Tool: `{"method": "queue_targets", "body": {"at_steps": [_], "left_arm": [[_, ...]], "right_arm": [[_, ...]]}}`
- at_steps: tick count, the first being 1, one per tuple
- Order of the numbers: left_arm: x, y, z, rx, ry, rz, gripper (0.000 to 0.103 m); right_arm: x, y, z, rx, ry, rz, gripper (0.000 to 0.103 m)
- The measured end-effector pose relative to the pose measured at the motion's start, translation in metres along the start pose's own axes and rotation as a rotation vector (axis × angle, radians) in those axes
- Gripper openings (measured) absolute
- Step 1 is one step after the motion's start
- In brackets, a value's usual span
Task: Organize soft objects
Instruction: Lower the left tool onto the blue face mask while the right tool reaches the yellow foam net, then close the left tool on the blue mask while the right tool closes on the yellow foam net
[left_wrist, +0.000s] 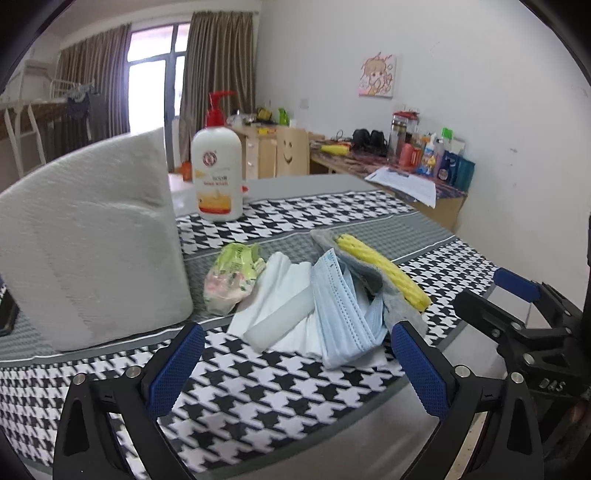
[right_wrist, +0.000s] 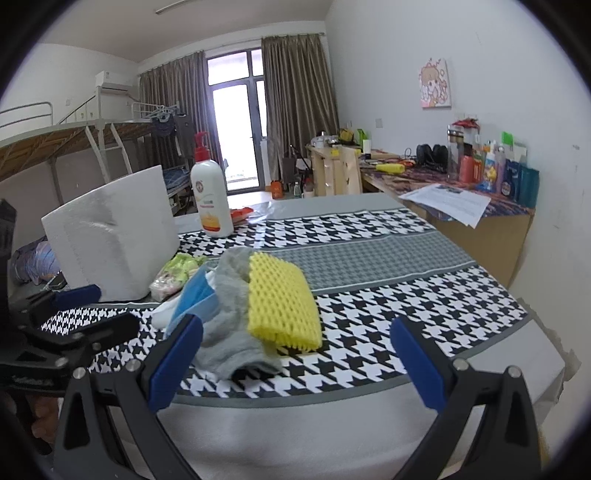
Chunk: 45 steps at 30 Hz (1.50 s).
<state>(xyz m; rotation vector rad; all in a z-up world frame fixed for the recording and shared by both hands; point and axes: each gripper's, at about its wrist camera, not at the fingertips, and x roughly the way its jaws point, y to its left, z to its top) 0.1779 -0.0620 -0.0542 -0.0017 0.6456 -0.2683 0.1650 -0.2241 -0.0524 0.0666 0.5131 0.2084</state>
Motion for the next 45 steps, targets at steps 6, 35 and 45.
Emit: {"method": "queue_targets", "body": {"at_steps": [6, 35, 45], "left_arm": [[0.025, -0.008, 0.006, 0.001, 0.062, -0.021, 0.09], [0.059, -0.012, -0.002, 0.039, 0.182, -0.06, 0.025], [0.056, -0.01, -0.003, 0.028, 0.181, -0.089, 0.024]], "right_arm": [[0.007, -0.003, 0.002, 0.002, 0.012, 0.01, 0.102], [0.051, 0.002, 0.001, -0.033, 0.127, 0.009, 0.102], [0.073, -0.008, -0.003, 0.014, 0.243, 0.014, 0.059]]}}
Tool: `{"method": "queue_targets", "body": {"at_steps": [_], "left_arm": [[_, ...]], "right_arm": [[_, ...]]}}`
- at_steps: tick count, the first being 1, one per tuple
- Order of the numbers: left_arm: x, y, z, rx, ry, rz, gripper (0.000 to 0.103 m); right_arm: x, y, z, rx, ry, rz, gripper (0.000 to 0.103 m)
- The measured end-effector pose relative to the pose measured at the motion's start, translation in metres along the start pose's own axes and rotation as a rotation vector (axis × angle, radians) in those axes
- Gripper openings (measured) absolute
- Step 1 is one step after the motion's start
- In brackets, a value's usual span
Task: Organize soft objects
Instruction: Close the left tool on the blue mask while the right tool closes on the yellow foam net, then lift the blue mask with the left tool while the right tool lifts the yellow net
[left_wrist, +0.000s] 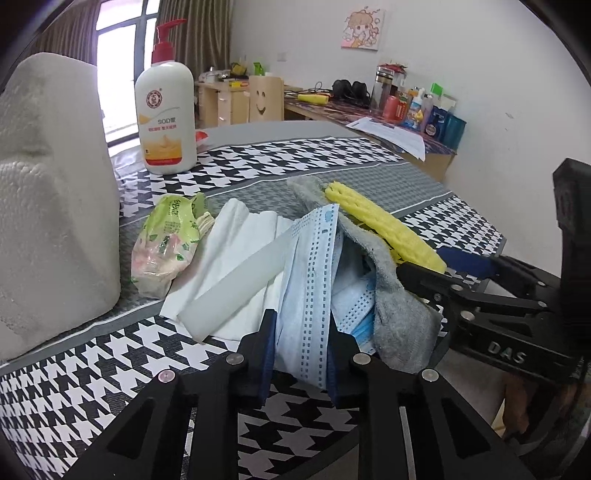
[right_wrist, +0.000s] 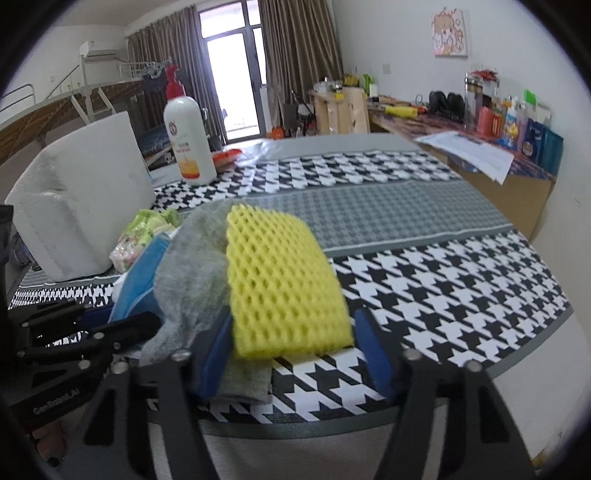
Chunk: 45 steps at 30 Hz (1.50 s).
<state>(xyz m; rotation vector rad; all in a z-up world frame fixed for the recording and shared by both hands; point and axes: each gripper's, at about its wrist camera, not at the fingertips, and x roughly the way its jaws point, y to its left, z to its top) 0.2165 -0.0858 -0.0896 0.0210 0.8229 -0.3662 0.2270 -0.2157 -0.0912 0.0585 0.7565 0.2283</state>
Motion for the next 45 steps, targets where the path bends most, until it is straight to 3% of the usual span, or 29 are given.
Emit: {"method": "queue_targets", "body": {"at_steps": [6, 9, 20, 37, 45], "left_arm": [[0.0, 0.0, 0.0, -0.002, -0.001, -0.002, 0.023], [0.0, 0.0, 0.0, -0.002, -0.007, -0.004, 0.022], [-0.024, -0.002, 0.002, 0.006, -0.079, 0.0, 0.017], [-0.094, 0.004, 0.015, 0.008, -0.295, 0.09, 0.014], [-0.112, 0.006, 0.018, 0.005, -0.35, 0.119, 0.014]], "right_arm": [[0.003, -0.003, 0.0, 0.009, 0.011, -0.037, 0.025], [0.0, -0.008, 0.0, 0.035, 0.011, -0.025, 0.015], [-0.035, -0.008, 0.001, 0.04, -0.082, -0.034, 0.013], [-0.084, 0.007, -0.006, 0.02, -0.197, -0.027, 0.013], [-0.099, 0.014, -0.006, 0.006, -0.234, -0.022, 0.013]]}}
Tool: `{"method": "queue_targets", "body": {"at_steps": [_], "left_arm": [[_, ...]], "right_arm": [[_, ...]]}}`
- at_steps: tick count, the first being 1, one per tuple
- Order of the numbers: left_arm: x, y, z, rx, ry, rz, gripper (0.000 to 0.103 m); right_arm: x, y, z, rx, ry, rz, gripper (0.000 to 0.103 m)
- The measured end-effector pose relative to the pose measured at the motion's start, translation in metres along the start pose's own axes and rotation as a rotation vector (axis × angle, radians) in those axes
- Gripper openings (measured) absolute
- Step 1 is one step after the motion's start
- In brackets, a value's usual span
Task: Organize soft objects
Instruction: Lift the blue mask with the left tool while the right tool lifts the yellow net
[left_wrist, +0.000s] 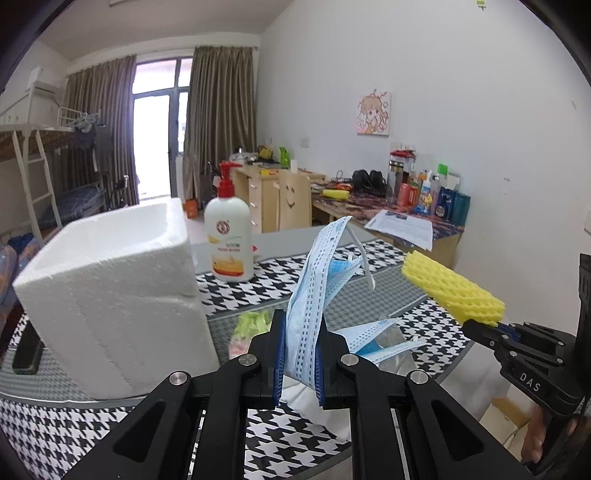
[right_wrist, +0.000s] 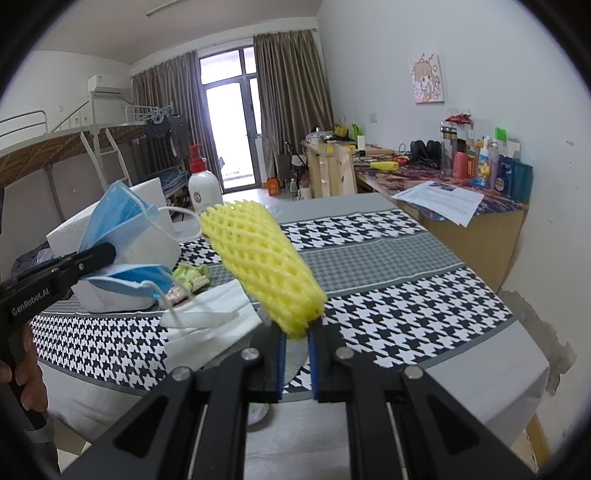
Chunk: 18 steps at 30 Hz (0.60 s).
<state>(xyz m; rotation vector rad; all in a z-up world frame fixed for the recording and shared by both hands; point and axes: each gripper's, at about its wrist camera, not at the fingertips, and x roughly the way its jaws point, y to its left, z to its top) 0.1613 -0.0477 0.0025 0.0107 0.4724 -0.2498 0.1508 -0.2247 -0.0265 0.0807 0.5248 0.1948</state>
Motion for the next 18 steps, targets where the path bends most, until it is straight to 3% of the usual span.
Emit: {"method": "queue_targets", "body": {"at_steps": [18], "left_arm": [[-0.038, 0.022, -0.006, -0.012, -0.057, 0.099, 0.014]], "right_arm": [[-0.015, 0.037, 0.006, -0.066, -0.045, 0.075, 0.013]]}}
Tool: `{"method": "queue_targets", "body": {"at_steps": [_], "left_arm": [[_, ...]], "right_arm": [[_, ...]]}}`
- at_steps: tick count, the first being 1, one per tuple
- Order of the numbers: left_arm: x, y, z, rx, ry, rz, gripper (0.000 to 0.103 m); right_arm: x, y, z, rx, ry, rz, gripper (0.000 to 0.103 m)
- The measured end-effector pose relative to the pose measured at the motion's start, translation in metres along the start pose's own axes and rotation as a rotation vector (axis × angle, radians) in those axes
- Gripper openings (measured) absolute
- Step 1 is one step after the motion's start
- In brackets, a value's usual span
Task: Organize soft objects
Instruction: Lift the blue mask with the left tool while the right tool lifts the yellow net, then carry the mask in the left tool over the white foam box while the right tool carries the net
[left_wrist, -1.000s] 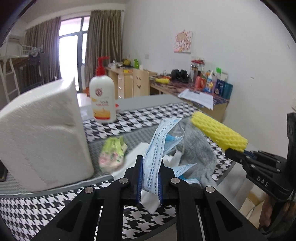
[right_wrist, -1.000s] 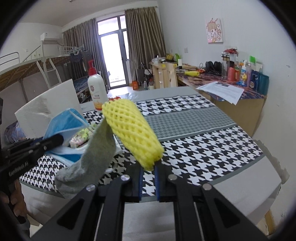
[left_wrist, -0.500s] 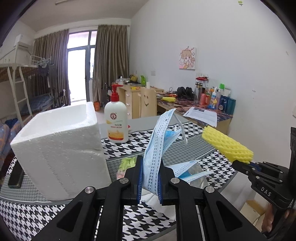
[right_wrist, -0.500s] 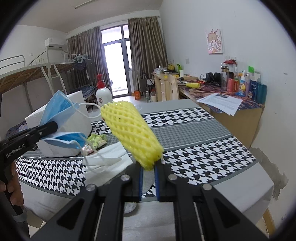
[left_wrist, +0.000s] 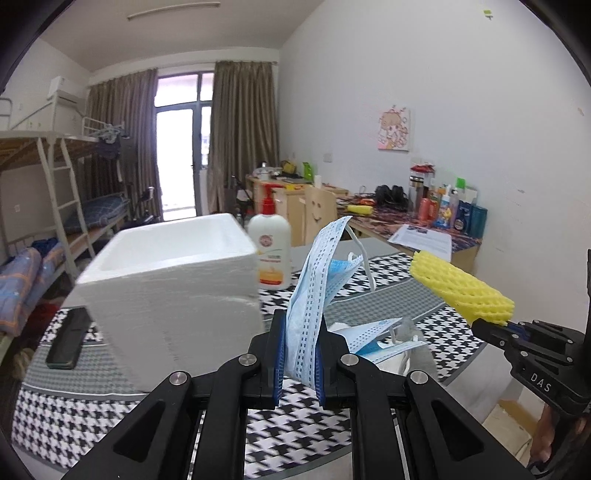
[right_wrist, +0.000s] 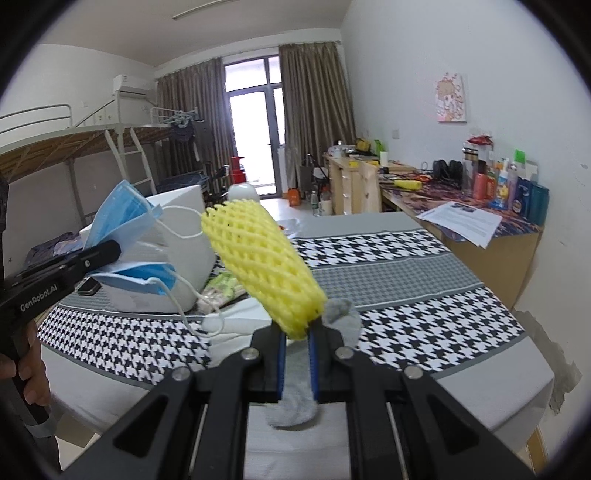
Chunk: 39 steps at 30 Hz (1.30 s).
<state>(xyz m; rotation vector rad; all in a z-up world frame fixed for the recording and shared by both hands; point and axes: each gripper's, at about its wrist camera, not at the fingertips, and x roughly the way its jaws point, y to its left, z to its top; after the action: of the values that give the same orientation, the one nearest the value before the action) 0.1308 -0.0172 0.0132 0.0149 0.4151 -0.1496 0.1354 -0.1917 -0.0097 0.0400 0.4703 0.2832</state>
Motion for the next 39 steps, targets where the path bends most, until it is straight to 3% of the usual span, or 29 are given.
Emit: {"method": "queue_targets", "body": {"at_steps": [22, 39], "left_arm": [[-0.069, 0.068, -0.028, -0.087, -0.047, 0.212, 0.014], [-0.078, 0.082, -0.027, -0.106, -0.063, 0.221, 0.014]], "right_arm": [[-0.002, 0.08, 0.001, -0.118, -0.015, 0.169, 0.013], [0.004, 0.101, 0.006, -0.157, -0.015, 0.185, 0.014]]}}
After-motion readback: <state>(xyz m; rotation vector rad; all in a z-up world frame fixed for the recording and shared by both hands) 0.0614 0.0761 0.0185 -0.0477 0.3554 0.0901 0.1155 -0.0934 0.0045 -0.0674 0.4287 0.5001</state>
